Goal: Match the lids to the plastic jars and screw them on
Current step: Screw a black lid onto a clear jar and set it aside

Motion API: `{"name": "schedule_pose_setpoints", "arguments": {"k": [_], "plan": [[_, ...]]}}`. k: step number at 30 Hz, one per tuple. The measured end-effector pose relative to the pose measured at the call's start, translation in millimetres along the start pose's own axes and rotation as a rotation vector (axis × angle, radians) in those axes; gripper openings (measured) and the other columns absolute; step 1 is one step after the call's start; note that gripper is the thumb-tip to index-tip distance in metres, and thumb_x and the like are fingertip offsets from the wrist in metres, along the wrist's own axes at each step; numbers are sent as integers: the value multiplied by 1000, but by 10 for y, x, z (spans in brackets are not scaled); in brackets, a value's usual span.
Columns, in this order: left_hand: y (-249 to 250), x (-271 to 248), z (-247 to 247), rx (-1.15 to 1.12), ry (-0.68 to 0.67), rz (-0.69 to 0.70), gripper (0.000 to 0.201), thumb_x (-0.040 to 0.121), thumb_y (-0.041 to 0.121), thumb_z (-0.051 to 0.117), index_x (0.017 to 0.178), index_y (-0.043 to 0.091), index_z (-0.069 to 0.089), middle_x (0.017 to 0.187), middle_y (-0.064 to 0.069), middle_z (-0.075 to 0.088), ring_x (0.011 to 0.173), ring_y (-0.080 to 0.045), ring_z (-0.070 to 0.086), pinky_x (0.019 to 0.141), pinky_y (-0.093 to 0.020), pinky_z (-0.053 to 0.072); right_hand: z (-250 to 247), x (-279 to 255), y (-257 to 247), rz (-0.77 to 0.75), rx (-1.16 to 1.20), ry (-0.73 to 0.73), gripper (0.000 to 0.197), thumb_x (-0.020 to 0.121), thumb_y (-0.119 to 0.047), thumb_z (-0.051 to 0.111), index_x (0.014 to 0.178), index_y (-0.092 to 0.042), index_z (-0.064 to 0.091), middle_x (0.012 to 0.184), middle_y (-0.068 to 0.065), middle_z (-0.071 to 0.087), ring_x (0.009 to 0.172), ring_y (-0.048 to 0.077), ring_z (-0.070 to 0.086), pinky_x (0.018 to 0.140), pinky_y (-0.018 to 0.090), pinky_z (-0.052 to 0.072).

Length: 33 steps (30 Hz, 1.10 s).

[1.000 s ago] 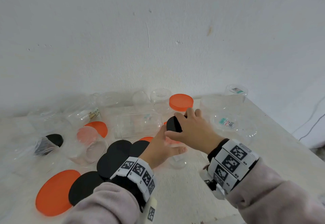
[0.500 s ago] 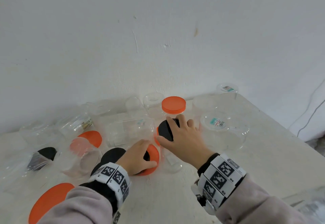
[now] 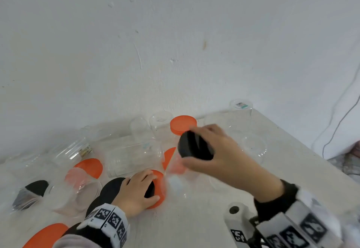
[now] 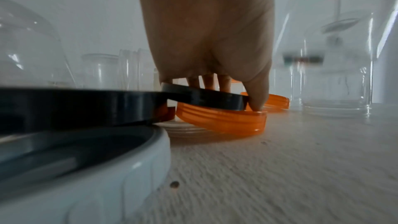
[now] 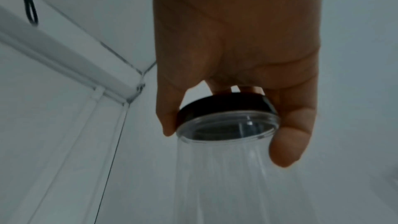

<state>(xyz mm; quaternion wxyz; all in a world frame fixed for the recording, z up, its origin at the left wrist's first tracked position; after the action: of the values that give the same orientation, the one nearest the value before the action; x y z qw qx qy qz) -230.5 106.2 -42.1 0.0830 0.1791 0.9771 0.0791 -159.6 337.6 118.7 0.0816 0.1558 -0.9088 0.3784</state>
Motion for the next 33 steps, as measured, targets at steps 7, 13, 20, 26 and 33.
{"name": "schedule_pose_setpoints", "arguments": {"k": [7, 13, 20, 26, 33], "plan": [[3, -41, 44, 12, -10, -17, 61, 90, 59, 45, 143, 39, 24, 151, 22, 10, 141, -3, 9, 114, -42, 18, -1385, 21, 215, -70, 177, 662, 52, 61, -60, 70, 110, -62, 51, 122, -10, 50, 106, 15, 56, 91, 51, 50], [-4, -42, 65, 10, -21, -20, 59, 90, 59, 43, 142, 41, 22, 149, 25, 7, 140, -1, 6, 113, -41, 17, -1814, 304, 1274, 287, 10, 921, 79, 72, -30, 77, 138, -24, 34, 138, 3, 29, 122, 23, 41, 104, 39, 36], [-70, 3, 114, -18, -38, -58, 60, 85, 63, 42, 139, 47, 22, 146, 28, 8, 139, 1, 6, 113, -42, 15, -1644, 800, 2176, 549, -153, 650, 76, 78, -23, 76, 136, -10, 30, 141, 14, 29, 126, 44, 35, 99, 53, 37], [-77, 17, 115, -54, -54, -69, 76, 60, 75, 20, 132, 53, 21, 128, 41, -1, 127, 12, 2, 111, -40, 15, -1502, 1096, 2531, 655, -290, 374, 73, 79, -28, 77, 133, 0, 35, 136, 21, 38, 119, 44, 44, 99, 53, 40], [-60, 22, 113, -63, -73, -81, 76, 59, 75, 18, 132, 53, 20, 124, 43, -4, 120, 16, -3, 112, -41, 12, -1542, 1282, 2561, 662, -449, 240, 55, 89, -31, 65, 130, 0, 46, 132, 24, 43, 113, 44, 48, 96, 48, 41]]}}
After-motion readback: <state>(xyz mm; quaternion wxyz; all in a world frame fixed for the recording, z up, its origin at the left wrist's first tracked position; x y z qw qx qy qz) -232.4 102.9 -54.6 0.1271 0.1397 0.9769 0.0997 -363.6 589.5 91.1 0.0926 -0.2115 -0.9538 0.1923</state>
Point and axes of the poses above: each hand's wrist, its own x-axis towards the middle knuckle, its own z-axis out of the palm, y = z × x, the point moved 4 cm from there along x, towards the middle knuckle
